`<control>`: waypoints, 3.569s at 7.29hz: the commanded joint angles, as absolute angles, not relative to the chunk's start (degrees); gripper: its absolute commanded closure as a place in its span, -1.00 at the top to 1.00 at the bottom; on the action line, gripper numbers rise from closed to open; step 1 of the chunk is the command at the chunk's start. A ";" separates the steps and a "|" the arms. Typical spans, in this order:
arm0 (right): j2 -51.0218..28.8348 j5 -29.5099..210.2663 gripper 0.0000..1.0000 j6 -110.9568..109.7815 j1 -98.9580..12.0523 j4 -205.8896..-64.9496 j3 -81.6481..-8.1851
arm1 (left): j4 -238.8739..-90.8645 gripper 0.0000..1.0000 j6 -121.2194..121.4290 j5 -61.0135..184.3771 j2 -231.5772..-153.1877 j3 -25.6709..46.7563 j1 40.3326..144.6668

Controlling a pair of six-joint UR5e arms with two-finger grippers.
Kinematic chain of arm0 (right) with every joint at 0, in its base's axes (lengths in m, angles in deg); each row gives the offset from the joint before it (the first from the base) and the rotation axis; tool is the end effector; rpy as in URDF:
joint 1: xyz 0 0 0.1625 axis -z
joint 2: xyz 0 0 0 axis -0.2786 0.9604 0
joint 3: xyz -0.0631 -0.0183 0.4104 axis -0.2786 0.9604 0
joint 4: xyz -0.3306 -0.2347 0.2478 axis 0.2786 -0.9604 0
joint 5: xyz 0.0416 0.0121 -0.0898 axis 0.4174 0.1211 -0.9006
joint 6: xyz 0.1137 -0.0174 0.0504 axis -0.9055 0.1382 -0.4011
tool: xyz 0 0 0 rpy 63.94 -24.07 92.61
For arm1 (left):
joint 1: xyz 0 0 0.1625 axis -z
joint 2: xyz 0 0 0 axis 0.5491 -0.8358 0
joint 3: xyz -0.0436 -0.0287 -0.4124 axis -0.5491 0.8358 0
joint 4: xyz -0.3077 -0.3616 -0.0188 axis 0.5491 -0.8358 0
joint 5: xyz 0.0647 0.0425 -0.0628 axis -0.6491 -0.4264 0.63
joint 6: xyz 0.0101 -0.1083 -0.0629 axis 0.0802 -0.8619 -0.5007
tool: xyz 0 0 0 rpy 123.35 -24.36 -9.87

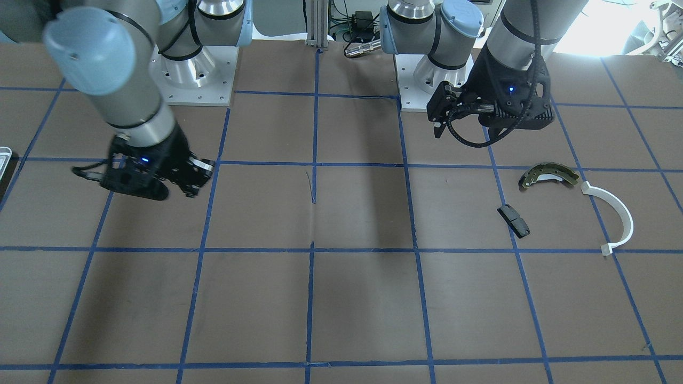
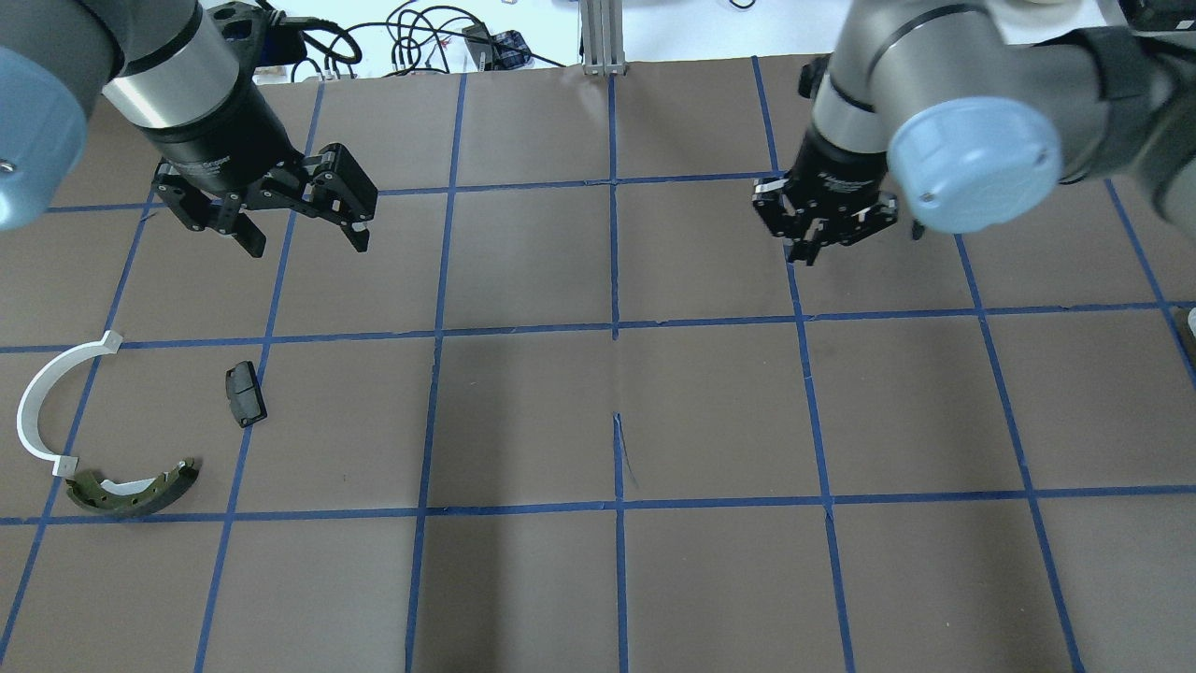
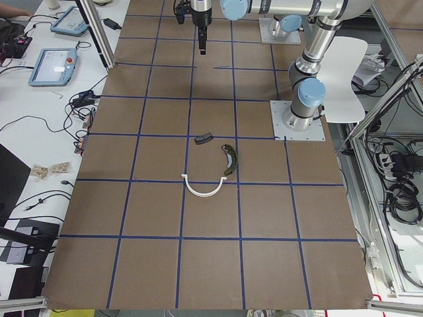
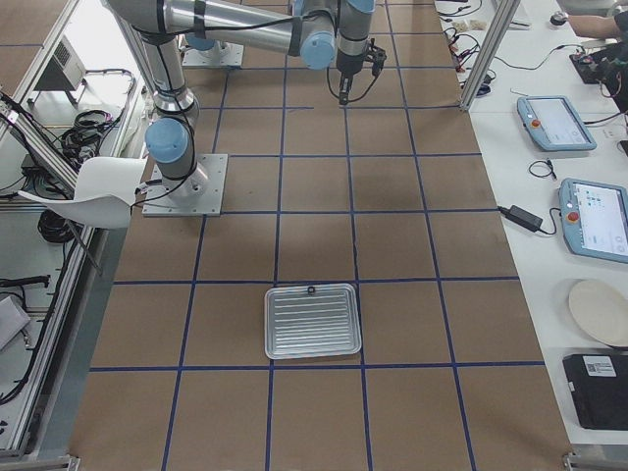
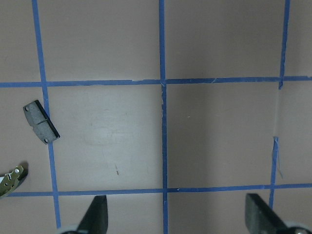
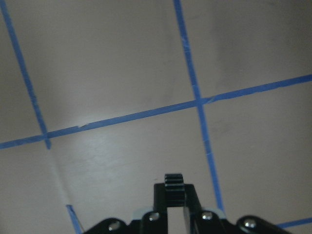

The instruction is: Place bearing gear from tray to pile

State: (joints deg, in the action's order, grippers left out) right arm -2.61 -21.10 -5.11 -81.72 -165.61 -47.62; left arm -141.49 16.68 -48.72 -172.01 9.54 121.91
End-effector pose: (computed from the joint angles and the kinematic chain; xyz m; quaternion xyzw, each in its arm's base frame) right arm 0.2204 -0.5939 0.3075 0.1144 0.9933 0.0066 0.0122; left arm -0.1225 -0.5486 0.4554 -0.0037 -0.9998 -0.0179 0.0104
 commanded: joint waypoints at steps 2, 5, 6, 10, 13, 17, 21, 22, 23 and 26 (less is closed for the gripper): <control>-17.41 -20.10 -1.00 -20.63 -95.07 -185.02 -47.90 | -141.49 1.00 16.68 -48.80 -171.91 9.84 121.90; -17.72 -21.67 0.99 -20.05 -95.36 -186.74 -48.08 | -141.67 1.00 16.68 -48.80 -171.73 10.28 121.99; -14.58 -21.59 1.00 -14.20 -93.35 -182.90 -47.64 | -141.84 1.00 16.68 -48.80 -171.82 10.36 121.90; 3.62 -22.46 1.00 21.01 -68.87 -160.57 -47.81 | -141.15 1.00 13.89 -48.10 -175.58 12.45 122.68; 6.11 -23.97 1.00 56.99 -44.20 -155.45 -48.16 | -126.41 1.00 2.24 -48.01 -184.88 14.76 132.41; -4.03 -18.02 0.98 104.99 -19.73 -163.57 -52.11 | -111.36 1.00 -8.80 -45.97 -197.47 15.37 142.80; -13.92 -13.68 1.00 149.94 -13.35 -171.08 -52.38 | -100.73 1.00 -10.04 -47.30 -202.48 18.89 143.08; -15.67 -10.98 0.99 159.34 -13.35 -172.65 -52.38 | -99.06 1.00 -10.21 -47.30 -204.06 19.24 143.08; -17.77 -10.17 0.96 163.27 -13.35 -174.76 -51.95 | -98.43 1.00 -10.13 -47.39 -204.69 18.89 143.08; -19.55 -10.08 0.85 164.89 -13.35 -175.13 -52.11 | -98.69 -0.19 -9.51 -47.48 -204.26 18.89 142.91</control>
